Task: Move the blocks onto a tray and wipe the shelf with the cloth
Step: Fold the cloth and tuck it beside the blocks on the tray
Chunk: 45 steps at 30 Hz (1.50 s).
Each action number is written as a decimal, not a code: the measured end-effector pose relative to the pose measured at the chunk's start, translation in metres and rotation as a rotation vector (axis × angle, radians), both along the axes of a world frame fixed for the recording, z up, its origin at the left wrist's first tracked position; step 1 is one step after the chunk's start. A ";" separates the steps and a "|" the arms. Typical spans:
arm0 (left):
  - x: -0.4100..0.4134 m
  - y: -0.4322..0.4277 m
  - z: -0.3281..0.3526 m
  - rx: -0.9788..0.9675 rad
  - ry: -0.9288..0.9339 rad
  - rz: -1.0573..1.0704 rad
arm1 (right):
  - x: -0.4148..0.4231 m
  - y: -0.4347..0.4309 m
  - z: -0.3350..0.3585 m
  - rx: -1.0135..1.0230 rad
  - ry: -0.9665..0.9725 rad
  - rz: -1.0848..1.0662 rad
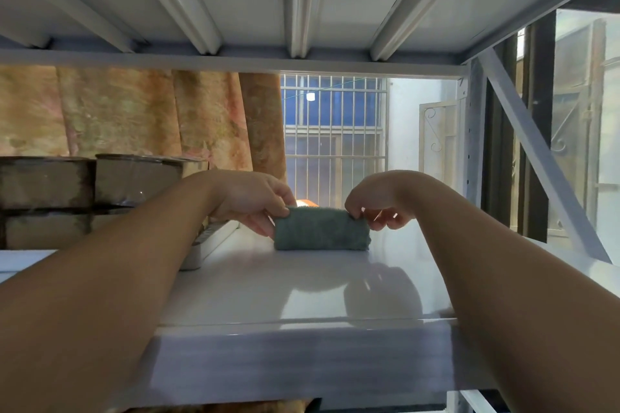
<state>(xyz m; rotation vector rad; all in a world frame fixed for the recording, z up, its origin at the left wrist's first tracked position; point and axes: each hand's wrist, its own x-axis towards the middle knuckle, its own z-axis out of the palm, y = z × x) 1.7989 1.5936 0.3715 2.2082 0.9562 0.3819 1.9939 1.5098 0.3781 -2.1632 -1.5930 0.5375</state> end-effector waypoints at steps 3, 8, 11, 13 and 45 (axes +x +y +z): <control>0.008 0.002 -0.006 0.157 0.050 0.081 | -0.001 0.006 -0.004 0.003 -0.064 -0.047; 0.017 -0.003 -0.009 0.212 0.118 0.156 | -0.006 0.011 -0.010 -0.040 -0.161 -0.048; 0.025 -0.008 -0.010 0.260 0.163 0.211 | -0.008 0.013 -0.013 -0.049 -0.177 -0.046; 0.030 -0.010 -0.012 0.285 0.202 0.248 | -0.008 0.015 -0.015 -0.045 -0.183 -0.053; 0.015 0.005 -0.004 0.160 -0.408 0.155 | -0.011 0.015 -0.010 0.431 0.299 0.172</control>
